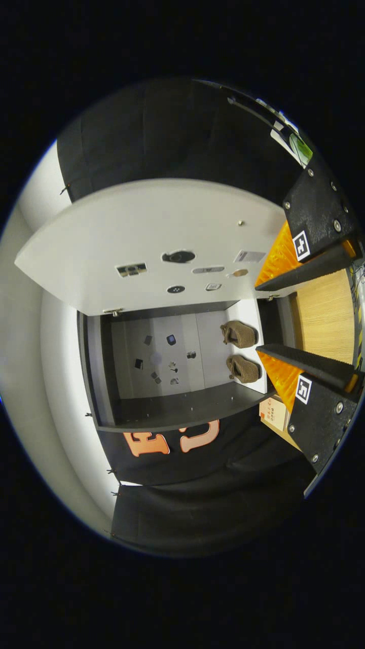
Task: Open the shoe cabinet door, grab the shoes and put them into the shoe cabinet, then close the shoe cabinet door.
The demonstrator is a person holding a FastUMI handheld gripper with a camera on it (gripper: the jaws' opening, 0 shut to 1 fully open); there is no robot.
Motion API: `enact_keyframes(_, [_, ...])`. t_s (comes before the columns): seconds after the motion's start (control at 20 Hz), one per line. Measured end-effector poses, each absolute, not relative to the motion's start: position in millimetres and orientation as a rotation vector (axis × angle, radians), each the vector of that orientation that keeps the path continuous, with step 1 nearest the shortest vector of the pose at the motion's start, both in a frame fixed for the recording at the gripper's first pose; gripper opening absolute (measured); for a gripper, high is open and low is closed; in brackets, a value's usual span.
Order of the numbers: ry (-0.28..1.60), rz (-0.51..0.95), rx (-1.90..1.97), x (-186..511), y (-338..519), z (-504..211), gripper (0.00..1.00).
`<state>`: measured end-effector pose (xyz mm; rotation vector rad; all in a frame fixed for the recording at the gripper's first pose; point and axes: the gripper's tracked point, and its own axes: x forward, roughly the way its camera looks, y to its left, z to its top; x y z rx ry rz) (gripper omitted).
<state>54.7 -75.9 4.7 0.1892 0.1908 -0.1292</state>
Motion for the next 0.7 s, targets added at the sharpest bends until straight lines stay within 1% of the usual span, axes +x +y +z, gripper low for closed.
enact_keyframes(0.2, [0.183, -0.193, 0.183, 17, -109, 6, 0.67])
enact_keyframes(0.4, [0.194, -0.255, 0.184, -6, -146, -3, 0.67])
enact_keyframes(0.55, [0.214, -0.293, 0.186, -9, -175, -18, 0.68])
enact_keyframes(0.7, [0.225, -0.299, 0.207, -5, -196, -29, 0.68])
